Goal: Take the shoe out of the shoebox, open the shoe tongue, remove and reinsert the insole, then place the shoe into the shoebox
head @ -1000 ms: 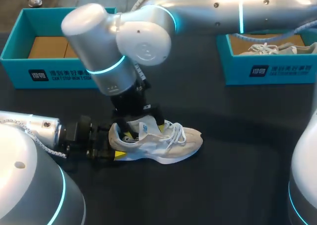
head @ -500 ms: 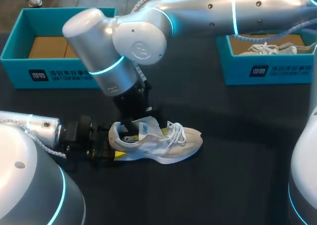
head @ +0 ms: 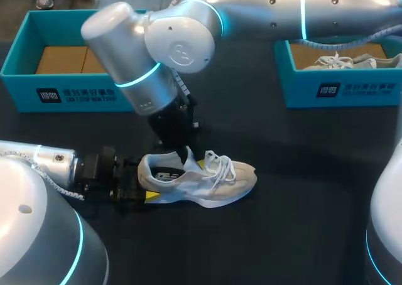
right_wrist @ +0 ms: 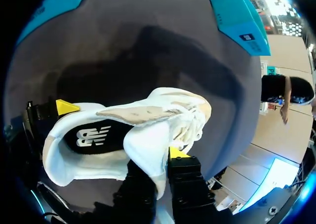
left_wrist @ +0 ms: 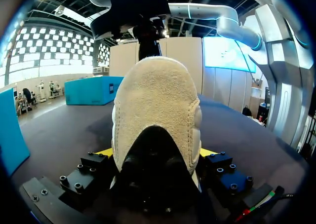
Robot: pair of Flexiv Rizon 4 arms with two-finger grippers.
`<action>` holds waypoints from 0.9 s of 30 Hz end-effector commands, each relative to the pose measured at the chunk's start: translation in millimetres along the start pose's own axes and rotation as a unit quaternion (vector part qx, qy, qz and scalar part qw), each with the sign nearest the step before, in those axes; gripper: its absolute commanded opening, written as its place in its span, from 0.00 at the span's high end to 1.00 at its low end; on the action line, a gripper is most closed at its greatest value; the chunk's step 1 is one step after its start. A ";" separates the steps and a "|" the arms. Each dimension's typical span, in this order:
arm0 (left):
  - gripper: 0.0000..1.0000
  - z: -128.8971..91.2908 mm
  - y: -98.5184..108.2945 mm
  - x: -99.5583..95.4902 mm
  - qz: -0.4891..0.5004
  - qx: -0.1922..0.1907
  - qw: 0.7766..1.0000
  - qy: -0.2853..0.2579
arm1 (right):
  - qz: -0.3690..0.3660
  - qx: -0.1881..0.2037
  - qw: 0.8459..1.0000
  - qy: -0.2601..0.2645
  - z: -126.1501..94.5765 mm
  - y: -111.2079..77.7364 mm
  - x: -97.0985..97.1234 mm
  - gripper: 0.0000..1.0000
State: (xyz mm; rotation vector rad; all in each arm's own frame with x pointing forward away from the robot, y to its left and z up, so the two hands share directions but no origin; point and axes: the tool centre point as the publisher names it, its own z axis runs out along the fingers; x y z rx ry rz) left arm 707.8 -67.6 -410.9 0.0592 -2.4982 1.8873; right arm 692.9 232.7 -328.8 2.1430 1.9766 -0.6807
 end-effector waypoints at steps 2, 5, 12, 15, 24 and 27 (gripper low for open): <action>1.00 0.5 -0.4 1.7 0.000 0.000 1.000 -0.003 | 0.014 -0.002 1.000 0.004 -1.7 -0.9 -12.7 1.00; 1.00 0.5 -0.4 1.7 0.000 0.000 1.000 -0.003 | 0.009 -0.001 1.000 0.004 0.1 4.1 -21.5 1.00; 1.00 0.5 -0.4 1.7 0.000 0.000 1.000 -0.003 | 0.011 0.002 1.000 0.003 6.9 10.5 -46.1 1.00; 1.00 0.5 -0.4 1.7 0.000 0.000 1.000 -0.003 | 0.016 0.006 1.000 0.001 8.4 12.4 -56.9 1.00; 1.00 0.5 -0.4 1.7 0.000 0.000 1.000 -0.003 | 0.038 0.027 0.999 -0.013 17.6 14.8 -84.3 1.00; 1.00 0.5 -0.4 1.7 0.000 0.000 1.000 -0.003 | 0.051 0.032 0.998 -0.007 26.8 14.1 -89.0 1.00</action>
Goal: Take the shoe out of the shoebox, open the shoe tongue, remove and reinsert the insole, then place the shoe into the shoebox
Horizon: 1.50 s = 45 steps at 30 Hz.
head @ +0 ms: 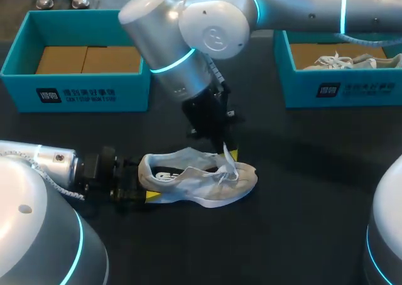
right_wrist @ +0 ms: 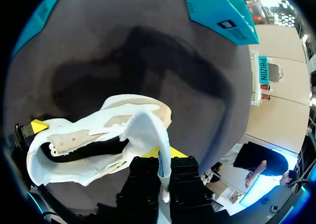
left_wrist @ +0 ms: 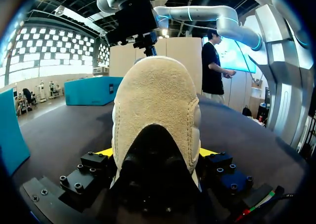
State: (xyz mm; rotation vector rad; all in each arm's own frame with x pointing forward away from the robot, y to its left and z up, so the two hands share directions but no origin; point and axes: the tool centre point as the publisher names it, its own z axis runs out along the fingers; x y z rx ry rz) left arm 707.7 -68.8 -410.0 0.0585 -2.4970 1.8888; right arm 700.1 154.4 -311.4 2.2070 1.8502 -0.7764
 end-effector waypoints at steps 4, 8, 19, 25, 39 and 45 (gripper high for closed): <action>1.00 -0.4 0.8 1.5 0.000 -0.001 1.000 -0.003 | 0.015 0.014 0.999 0.025 32.3 5.3 -13.5 1.00; 1.00 -0.4 0.8 1.5 0.000 -0.001 1.000 -0.003 | 0.019 0.026 0.999 0.031 51.6 8.6 -14.5 1.00; 1.00 -0.4 0.8 1.5 0.000 -0.001 1.000 -0.003 | 0.020 0.039 0.998 0.047 70.4 11.4 -12.4 0.00; 1.00 -0.4 0.8 1.5 0.000 -0.001 1.000 -0.003 | 0.026 0.041 0.998 0.042 60.2 8.4 -15.6 0.00; 1.00 -0.4 0.8 1.5 0.000 -0.001 1.000 -0.003 | -0.110 -0.076 0.990 0.036 5.2 6.5 -9.0 0.00; 1.00 -0.4 0.8 1.5 0.000 -0.001 1.000 -0.003 | -0.163 -0.098 0.982 0.016 -14.5 6.7 -6.1 0.00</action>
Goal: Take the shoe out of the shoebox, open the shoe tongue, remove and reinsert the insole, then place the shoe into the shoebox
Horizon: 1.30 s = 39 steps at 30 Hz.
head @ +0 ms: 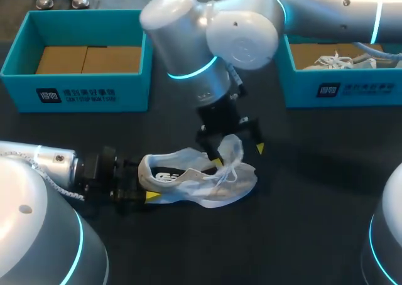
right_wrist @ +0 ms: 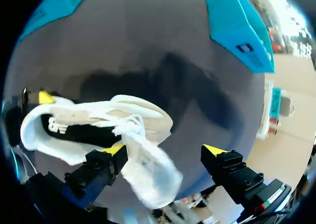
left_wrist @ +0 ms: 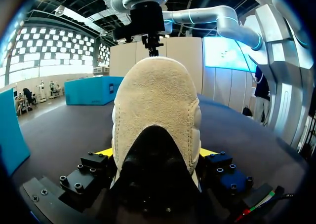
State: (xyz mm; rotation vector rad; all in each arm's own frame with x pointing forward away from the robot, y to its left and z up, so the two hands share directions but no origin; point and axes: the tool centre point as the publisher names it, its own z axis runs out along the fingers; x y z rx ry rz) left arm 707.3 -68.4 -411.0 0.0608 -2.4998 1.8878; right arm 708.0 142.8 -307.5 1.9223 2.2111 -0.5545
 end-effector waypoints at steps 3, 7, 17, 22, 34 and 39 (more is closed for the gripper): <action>1.00 -0.3 -0.4 1.2 0.000 0.000 1.000 -0.002 | -0.041 -0.022 0.998 -0.030 -25.8 3.0 5.9 0.00; 1.00 -0.3 -0.4 1.2 0.000 0.000 1.000 -0.002 | -0.078 -0.039 0.996 -0.036 -40.5 8.4 8.0 0.00; 1.00 -0.3 -0.4 1.2 0.000 0.000 1.000 -0.002 | -0.240 -0.135 0.961 -0.008 -68.5 19.8 22.7 0.00; 1.00 -0.3 -0.4 1.2 0.000 0.000 1.000 -0.002 | -0.316 -0.162 0.935 0.000 -77.6 19.3 30.8 0.00; 1.00 -0.3 -0.4 1.2 0.000 0.000 1.000 -0.002 | -0.411 -0.199 0.889 0.005 -88.6 20.8 59.8 1.00; 1.00 -0.3 -0.4 1.2 0.000 0.000 1.000 -0.002 | -0.456 -0.203 0.866 0.009 -88.1 27.5 82.2 1.00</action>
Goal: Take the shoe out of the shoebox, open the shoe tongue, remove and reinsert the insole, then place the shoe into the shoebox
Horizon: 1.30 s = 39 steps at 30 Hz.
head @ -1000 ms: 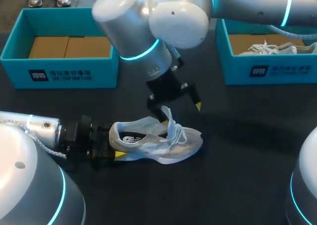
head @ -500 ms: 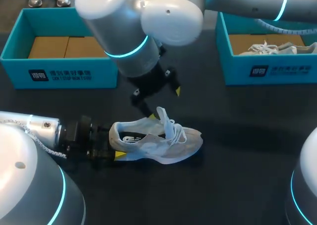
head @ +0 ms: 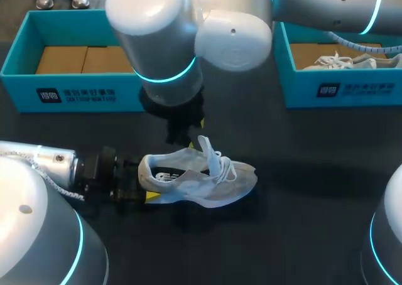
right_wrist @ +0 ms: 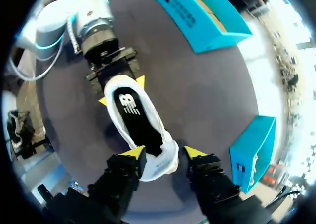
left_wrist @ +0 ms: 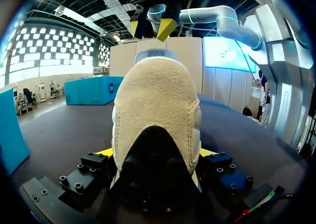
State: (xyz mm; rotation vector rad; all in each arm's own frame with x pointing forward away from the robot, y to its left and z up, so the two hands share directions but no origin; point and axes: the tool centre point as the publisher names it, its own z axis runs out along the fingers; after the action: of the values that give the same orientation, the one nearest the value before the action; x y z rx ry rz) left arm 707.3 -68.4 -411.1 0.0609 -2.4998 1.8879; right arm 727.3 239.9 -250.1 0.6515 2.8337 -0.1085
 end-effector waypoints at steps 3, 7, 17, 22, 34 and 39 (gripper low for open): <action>1.00 -0.3 -0.4 1.2 0.000 0.000 1.000 -0.002 | -0.046 -0.004 0.999 0.015 19.6 28.9 11.9 1.00; 1.00 -0.3 -0.4 1.2 0.000 0.000 1.000 -0.002 | -0.057 -0.015 0.998 0.022 29.6 35.1 19.8 1.00; 1.00 -0.3 -0.4 1.2 0.000 0.000 1.000 -0.002 | -0.051 -0.013 0.998 0.027 31.1 35.7 21.9 1.00; 1.00 -0.3 -0.4 1.2 0.000 0.000 1.000 -0.002 | -0.051 -0.013 0.998 0.027 31.1 35.7 21.9 1.00; 1.00 -0.3 -0.4 1.2 0.000 0.000 1.000 -0.002 | -0.073 -0.030 0.996 0.034 44.5 4.7 39.0 1.00; 1.00 -0.3 -0.4 1.2 0.000 0.000 1.000 -0.002 | -0.092 -0.030 0.994 0.049 54.3 6.1 39.1 1.00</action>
State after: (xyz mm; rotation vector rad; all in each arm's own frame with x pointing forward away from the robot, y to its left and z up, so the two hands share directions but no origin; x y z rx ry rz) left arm 707.3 -68.3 -411.1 0.0610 -2.4999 1.8879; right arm 700.6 259.9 -305.9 0.4045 2.9560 -0.0594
